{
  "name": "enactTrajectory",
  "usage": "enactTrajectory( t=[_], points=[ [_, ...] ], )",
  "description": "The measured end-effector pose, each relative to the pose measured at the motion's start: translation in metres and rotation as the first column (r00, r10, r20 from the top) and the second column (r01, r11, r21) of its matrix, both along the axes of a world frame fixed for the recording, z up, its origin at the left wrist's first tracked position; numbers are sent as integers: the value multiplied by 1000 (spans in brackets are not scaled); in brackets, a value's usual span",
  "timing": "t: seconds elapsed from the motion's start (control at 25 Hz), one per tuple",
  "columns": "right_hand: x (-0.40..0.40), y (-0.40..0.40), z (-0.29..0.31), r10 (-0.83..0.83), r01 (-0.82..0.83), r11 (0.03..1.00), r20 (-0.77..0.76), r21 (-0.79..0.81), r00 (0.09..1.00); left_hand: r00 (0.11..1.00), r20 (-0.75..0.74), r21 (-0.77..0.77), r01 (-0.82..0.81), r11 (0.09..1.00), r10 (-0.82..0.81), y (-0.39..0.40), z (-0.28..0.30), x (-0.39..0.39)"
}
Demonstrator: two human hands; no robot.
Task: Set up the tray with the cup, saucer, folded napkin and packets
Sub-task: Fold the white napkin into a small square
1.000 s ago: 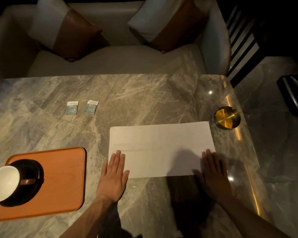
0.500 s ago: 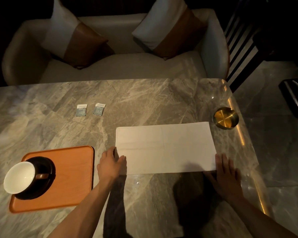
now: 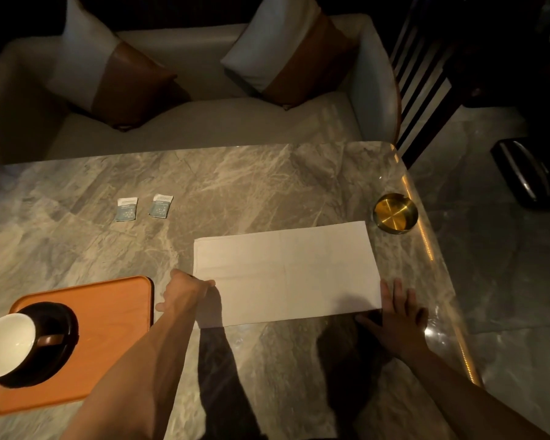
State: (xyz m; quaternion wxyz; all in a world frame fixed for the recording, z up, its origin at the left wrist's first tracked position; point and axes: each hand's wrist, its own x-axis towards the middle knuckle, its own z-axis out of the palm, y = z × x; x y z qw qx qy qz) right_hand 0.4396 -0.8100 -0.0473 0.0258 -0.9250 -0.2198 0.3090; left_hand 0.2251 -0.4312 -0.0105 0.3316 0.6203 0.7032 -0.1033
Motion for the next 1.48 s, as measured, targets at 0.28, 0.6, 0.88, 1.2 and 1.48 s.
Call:
enactTrajectory(
  t=[0.28,0.6,0.88,1.2,1.48],
  points=[
    [-2,3,5,-13,13,999,9,32,1000,999,13,-97,49,994,-48,10,-5,3],
    [-3,6,13,1,-1,1000,23,-13,1000,869,469,28,163,986,-157,1,19,-17],
    [5,2,16,54,-55,998,-5,-23,999,774,599,146,142,979,-202,27,71,-30],
    [13,9,28,109,-115,993,-138,-35,984,780,553,248,182,951,-293,27,107,-31],
    [10,7,29,79,-78,997,-134,13,988,689,665,182,226,957,-288,-24,139,30]
  ],
)
